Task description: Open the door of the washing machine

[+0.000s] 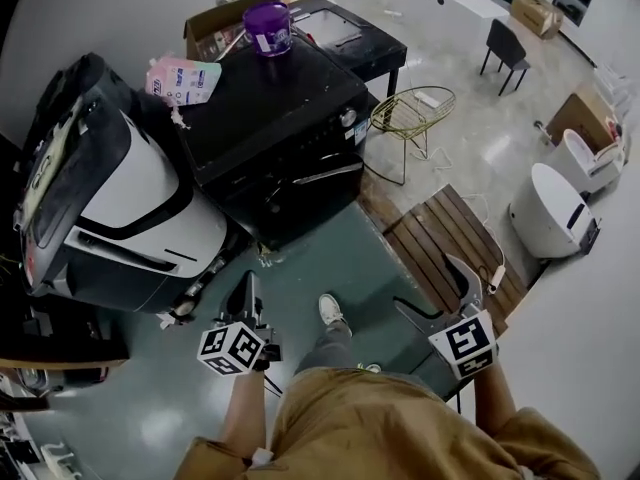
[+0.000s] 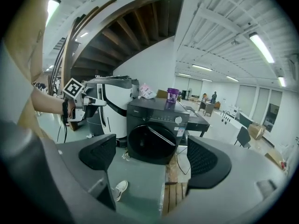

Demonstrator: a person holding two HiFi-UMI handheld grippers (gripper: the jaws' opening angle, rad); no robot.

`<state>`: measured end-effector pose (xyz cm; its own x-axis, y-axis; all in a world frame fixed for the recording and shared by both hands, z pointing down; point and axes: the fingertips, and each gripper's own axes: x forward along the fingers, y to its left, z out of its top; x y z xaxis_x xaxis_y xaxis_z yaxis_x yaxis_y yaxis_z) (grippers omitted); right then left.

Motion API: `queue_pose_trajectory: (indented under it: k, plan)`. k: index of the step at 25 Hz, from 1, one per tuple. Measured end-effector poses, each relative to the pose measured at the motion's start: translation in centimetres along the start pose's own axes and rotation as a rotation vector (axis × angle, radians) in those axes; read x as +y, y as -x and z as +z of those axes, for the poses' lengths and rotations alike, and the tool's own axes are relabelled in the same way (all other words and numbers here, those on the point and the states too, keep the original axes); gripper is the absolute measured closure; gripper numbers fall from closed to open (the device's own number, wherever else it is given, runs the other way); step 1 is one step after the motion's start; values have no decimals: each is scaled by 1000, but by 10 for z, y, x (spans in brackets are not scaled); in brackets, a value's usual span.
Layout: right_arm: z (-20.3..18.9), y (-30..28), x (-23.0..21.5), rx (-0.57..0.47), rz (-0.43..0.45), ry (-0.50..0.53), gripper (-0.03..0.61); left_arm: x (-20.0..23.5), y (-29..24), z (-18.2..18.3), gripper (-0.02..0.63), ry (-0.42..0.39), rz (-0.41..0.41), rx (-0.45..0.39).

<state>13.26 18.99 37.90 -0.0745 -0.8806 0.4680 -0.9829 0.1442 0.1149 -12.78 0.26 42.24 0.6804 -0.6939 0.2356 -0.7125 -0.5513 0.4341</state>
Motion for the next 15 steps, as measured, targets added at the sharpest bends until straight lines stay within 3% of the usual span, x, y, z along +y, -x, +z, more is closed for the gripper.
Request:
queue_pose_trajectory:
  k: [8,15]
  plan:
    - [58,-109,-61,63,-24,61,129,30,-141,49,554,17,-76,31]
    - [72,-158,-93,97,-21,40,130,33,-204,61,554,30,-89,78]
